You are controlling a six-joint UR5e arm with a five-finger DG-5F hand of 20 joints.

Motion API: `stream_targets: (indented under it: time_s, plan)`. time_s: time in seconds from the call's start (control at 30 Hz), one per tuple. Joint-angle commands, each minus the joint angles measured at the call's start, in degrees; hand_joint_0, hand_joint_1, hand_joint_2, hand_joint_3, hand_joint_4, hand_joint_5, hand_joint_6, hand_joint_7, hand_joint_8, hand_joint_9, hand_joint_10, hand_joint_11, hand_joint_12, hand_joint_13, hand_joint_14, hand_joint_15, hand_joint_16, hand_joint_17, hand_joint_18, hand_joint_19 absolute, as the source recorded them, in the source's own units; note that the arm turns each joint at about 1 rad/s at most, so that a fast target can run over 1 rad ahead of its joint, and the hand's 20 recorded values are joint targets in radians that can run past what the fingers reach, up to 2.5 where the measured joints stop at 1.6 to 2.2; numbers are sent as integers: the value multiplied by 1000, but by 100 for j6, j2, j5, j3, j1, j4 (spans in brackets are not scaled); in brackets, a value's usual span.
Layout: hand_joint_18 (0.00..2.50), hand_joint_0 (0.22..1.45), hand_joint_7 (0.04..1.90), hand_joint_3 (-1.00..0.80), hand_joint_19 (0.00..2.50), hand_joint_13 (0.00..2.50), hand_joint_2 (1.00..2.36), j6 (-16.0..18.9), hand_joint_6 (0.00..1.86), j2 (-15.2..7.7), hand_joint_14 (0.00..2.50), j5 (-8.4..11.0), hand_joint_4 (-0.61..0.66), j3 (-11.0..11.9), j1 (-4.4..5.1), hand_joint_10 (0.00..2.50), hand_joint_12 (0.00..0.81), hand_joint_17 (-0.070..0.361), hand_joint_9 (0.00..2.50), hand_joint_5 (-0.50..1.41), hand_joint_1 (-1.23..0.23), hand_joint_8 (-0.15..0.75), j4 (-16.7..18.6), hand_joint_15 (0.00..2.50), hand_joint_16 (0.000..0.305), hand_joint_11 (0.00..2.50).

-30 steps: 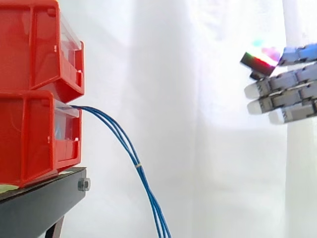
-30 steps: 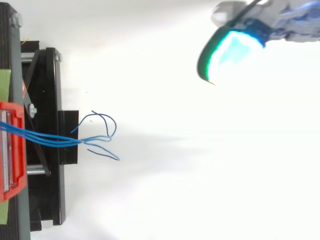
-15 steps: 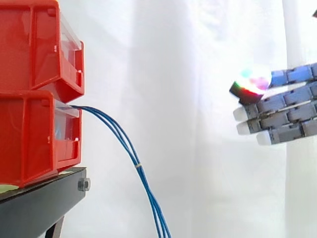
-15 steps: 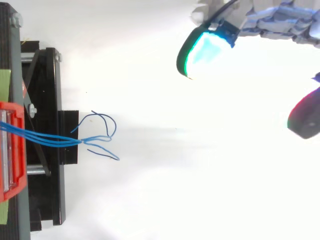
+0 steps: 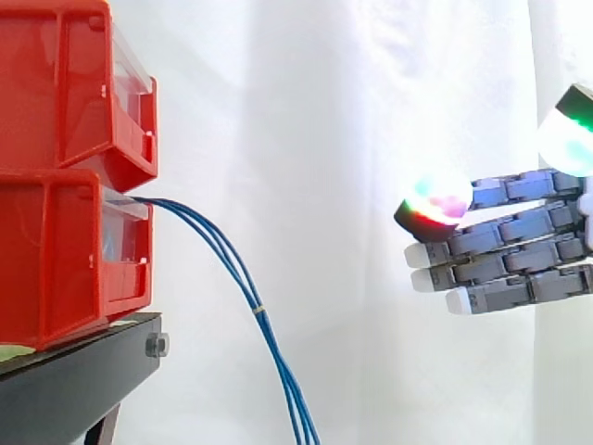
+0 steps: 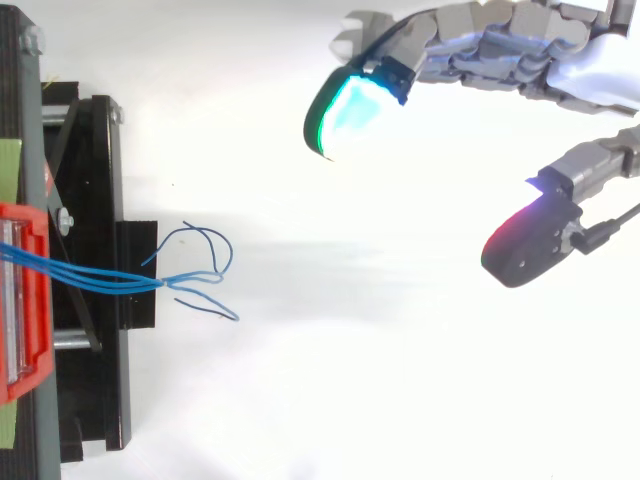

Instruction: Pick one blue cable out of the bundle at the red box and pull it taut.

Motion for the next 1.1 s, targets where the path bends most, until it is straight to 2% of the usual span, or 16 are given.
stream_targets:
  time_s: [0.0, 0.23, 0.43, 0.53, 0.67, 0.73, 0.77, 0.87, 0.93, 1.07]
  plan:
    - [15, 594, 830, -500, 83, 15, 1000, -122, 502, -9, 2, 143, 331, -5, 43, 0, 343, 122, 178, -190, -927, 257, 75, 41, 54, 13]
    - [70, 532, 821, -500, 69, 51, 1000, -192, 502, -115, 2, 266, 345, 4, 78, 0, 359, 129, 217, -187, -947, 276, 119, 27, 57, 0]
    - [75, 501, 838, -500, 80, 61, 1000, -210, 502, -334, 0, 336, 380, 57, 140, 0, 368, 133, 252, -175, -906, 295, 461, 38, 59, 0]
    - [77, 484, 843, -500, 87, 66, 1000, -184, 502, -580, 1, 336, 398, 276, 149, 0, 375, 135, 261, -168, -859, 302, 540, 44, 60, 4]
    - [63, 469, 837, -500, 98, 69, 1000, 19, 502, -993, 2, 327, 409, 654, 149, 0, 382, 139, 274, -164, -762, 313, 453, 50, 62, 9]
    - [58, 470, 837, -500, 101, 69, 1000, 142, 502, -1275, 0, 292, 407, 980, 149, 0, 382, 139, 276, -164, -750, 313, 382, 51, 62, 3]
    - [56, 470, 834, -500, 96, 67, 1000, 142, 502, -1275, 0, 292, 407, 980, 149, 0, 381, 139, 277, -164, -742, 314, 382, 48, 62, 4]
    - [52, 471, 835, -500, 103, 65, 1000, 247, 502, -1512, 2, 213, 411, 1243, 140, 0, 380, 138, 278, -164, -727, 314, 286, 49, 61, 3]
    - [51, 472, 832, -500, 104, 65, 1000, 353, 502, -1644, 0, 196, 408, 1322, 149, 0, 380, 138, 278, -164, -717, 314, 259, 54, 62, 0]
    - [48, 474, 830, -500, 106, 63, 1000, 317, 502, -1670, 0, 187, 406, 1357, 157, 0, 379, 139, 279, -164, -709, 313, 259, 51, 62, 5]
